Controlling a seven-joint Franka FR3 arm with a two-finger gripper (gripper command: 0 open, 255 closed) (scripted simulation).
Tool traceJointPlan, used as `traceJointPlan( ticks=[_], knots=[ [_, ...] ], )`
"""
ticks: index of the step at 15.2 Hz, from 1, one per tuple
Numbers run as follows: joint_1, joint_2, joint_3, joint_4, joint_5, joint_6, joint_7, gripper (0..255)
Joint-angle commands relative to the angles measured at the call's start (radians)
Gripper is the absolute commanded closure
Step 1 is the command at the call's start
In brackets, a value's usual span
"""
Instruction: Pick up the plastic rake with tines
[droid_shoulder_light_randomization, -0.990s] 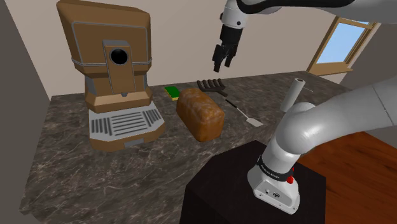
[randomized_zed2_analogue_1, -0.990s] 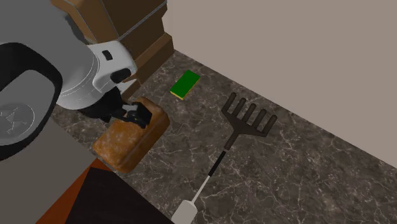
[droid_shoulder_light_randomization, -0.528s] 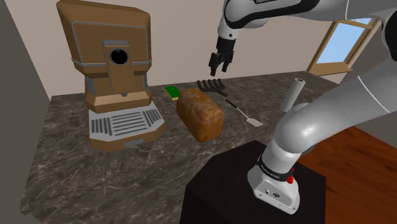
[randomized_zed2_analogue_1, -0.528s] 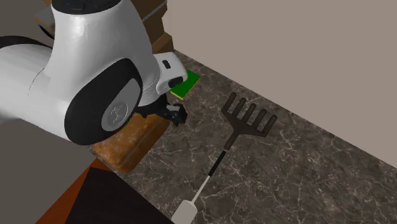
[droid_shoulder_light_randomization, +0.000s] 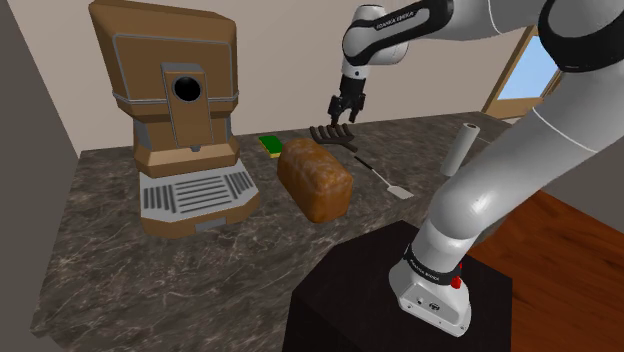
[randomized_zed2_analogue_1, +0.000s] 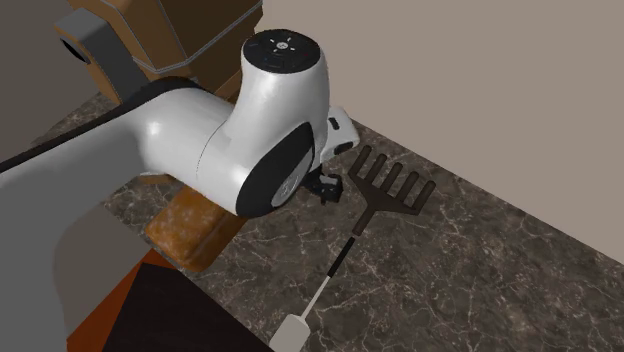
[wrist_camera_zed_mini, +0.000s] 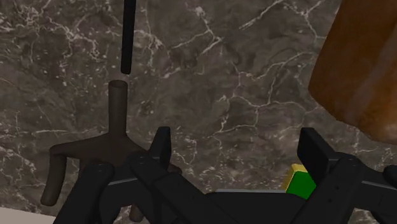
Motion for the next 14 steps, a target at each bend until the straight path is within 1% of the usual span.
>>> traceJointPlan(
  ticks=[1,7,14],
  knots=[
    [-0.013,0.064,-0.027,0.023,0.009,0.037,-0.015,0],
    [-0.051,0.259,-0.095,0.112,0.067,0.126,-0.069,0],
    [-0.117,0.497,-0.142,0.252,0.178,0.189,-0.145,0]
  ],
)
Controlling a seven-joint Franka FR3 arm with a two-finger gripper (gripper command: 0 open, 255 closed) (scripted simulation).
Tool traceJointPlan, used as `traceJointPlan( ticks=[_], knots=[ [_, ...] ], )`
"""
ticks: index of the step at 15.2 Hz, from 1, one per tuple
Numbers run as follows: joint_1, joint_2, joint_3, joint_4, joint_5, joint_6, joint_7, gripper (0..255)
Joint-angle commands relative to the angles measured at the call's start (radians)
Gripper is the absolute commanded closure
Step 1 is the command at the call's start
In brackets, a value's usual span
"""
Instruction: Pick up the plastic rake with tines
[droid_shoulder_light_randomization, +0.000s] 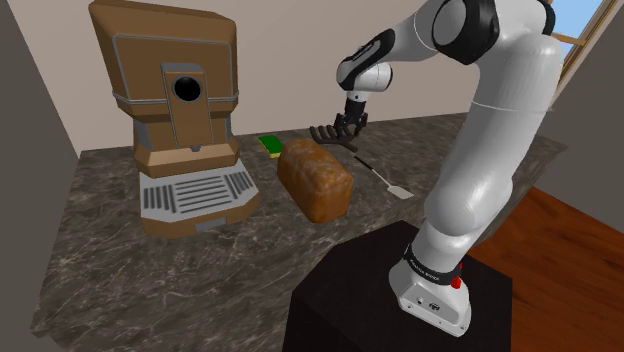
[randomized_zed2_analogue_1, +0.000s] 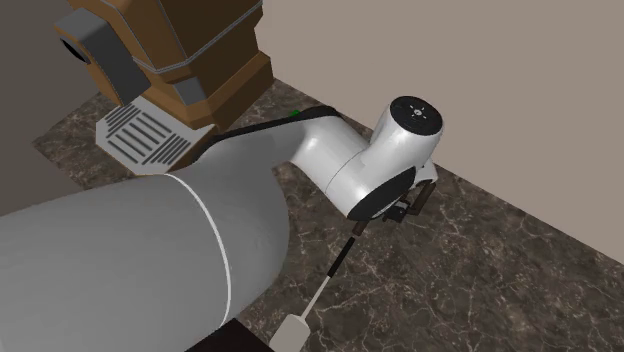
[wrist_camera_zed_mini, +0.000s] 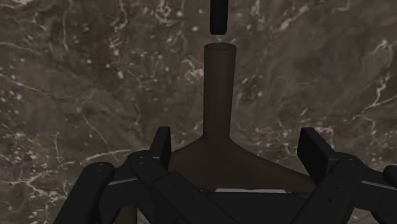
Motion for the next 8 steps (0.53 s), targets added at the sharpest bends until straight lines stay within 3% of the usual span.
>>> traceJointPlan(
  ticks=[1,8],
  knots=[
    [-0.013,0.046,-0.003,0.023,0.023,0.016,-0.016,0],
    [-0.021,0.102,0.007,-0.002,0.054,0.093,-0.037,0]
  ],
)
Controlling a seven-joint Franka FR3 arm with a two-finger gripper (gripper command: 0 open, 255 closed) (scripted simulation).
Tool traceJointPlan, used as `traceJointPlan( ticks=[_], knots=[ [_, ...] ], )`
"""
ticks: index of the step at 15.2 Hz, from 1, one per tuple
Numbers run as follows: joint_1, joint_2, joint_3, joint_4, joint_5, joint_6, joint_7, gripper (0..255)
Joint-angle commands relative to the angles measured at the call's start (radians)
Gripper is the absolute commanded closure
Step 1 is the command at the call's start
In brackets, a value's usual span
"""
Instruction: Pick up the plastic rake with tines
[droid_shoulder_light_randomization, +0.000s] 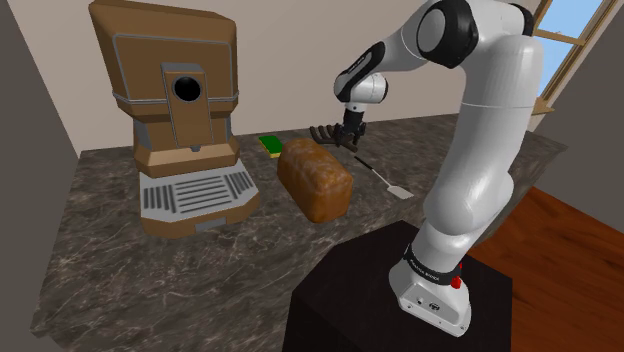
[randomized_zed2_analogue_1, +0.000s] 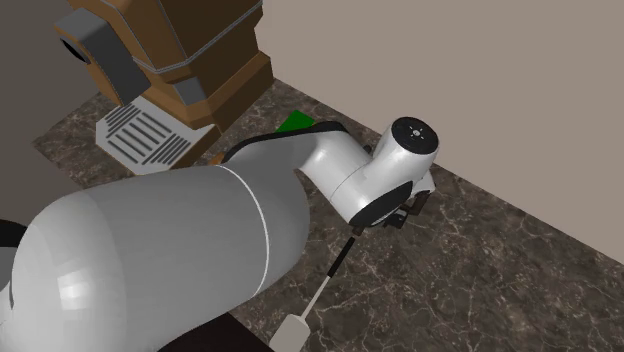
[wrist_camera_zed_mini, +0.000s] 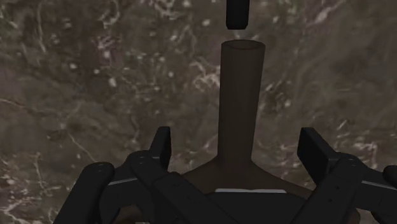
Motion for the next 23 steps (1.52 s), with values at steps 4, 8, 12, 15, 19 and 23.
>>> traceJointPlan(
  ticks=[4,8,12,15,19,23],
  knots=[
    [-0.001,0.008,0.001,0.0,0.004,0.008,-0.002,255],
    [-0.001,0.008,0.001,0.001,0.004,0.007,-0.002,255],
    [0.001,-0.003,0.0,0.001,-0.002,-0.003,0.002,255],
    [0.005,-0.029,-0.005,0.012,-0.016,-0.038,0.012,255],
    [0.009,-0.061,-0.01,0.03,-0.033,-0.086,0.024,255],
    [0.012,-0.09,-0.014,0.051,-0.049,-0.134,0.035,255]
  ],
)
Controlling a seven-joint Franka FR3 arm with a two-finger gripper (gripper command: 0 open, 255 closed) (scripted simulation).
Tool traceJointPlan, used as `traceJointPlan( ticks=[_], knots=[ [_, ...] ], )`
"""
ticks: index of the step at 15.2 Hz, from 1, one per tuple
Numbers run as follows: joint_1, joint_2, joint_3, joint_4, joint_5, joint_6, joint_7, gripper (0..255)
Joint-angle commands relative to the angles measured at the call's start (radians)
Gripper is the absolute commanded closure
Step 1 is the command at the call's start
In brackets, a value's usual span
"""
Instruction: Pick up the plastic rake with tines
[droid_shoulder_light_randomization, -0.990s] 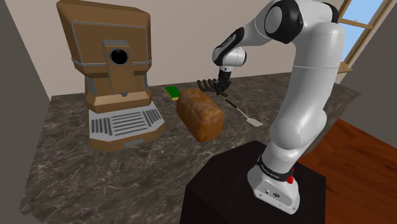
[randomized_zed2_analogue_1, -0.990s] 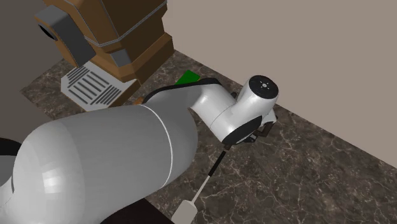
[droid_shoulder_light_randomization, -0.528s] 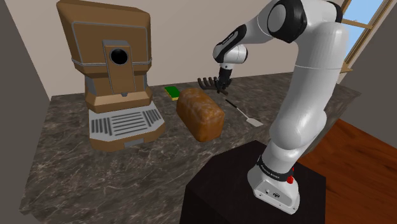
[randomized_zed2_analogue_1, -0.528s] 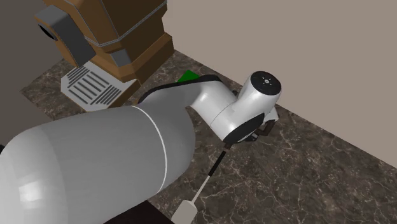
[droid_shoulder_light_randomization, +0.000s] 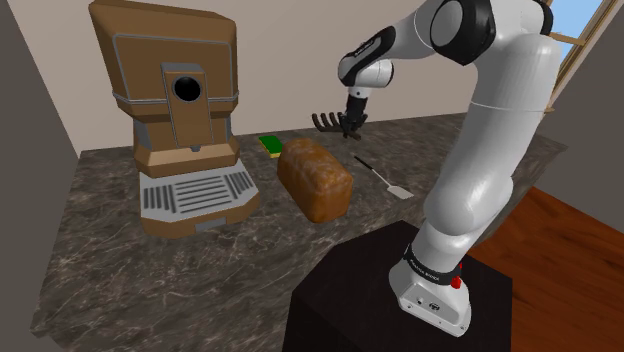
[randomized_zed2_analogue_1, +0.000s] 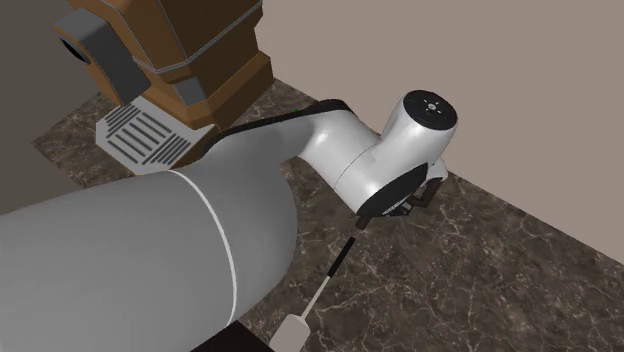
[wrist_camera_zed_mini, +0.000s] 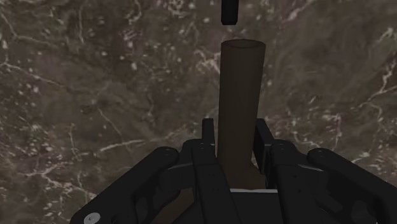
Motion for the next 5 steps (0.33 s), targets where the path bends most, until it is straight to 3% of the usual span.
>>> traceJointPlan(
  ticks=[1,5],
  knots=[
    [0.002,-0.015,-0.001,0.009,-0.008,-0.023,0.007,255],
    [0.004,-0.029,-0.002,0.023,-0.015,-0.049,0.012,255]
  ],
)
